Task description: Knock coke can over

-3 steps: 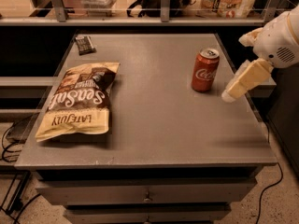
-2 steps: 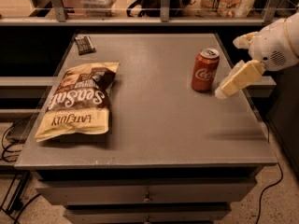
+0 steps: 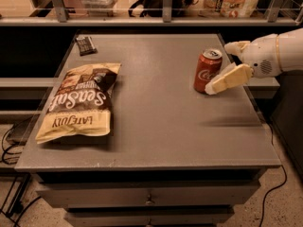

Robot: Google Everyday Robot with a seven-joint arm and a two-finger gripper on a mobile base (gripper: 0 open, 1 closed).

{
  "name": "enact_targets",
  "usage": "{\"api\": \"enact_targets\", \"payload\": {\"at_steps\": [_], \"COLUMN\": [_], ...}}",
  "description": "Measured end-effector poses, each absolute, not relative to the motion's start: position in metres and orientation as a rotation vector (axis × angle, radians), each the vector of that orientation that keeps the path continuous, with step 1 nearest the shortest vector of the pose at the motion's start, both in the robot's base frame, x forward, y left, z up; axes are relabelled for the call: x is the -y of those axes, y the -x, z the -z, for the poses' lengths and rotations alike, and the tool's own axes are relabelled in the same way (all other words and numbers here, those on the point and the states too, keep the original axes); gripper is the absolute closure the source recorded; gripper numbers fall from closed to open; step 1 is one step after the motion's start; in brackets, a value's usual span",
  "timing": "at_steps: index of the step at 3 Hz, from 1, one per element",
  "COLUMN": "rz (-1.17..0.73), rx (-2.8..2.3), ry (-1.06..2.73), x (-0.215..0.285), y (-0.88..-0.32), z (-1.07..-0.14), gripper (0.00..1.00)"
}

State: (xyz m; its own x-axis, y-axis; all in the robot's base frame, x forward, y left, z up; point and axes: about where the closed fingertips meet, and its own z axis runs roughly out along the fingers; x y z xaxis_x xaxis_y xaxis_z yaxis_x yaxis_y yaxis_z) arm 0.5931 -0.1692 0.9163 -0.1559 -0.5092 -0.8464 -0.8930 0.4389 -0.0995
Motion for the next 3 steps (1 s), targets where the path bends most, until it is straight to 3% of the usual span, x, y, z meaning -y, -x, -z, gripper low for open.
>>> {"api": "enact_targets", "payload": {"at_steps": [1, 3], "rz": [-0.641, -0.758], "rx": [-1.763, -1.705], "ry": [1.145, 1.127], "x": [0.162, 0.141], "y": [-0.610, -0.628], "z": [-0.904, -0.885], "gripper": [0.00, 0.40]}}
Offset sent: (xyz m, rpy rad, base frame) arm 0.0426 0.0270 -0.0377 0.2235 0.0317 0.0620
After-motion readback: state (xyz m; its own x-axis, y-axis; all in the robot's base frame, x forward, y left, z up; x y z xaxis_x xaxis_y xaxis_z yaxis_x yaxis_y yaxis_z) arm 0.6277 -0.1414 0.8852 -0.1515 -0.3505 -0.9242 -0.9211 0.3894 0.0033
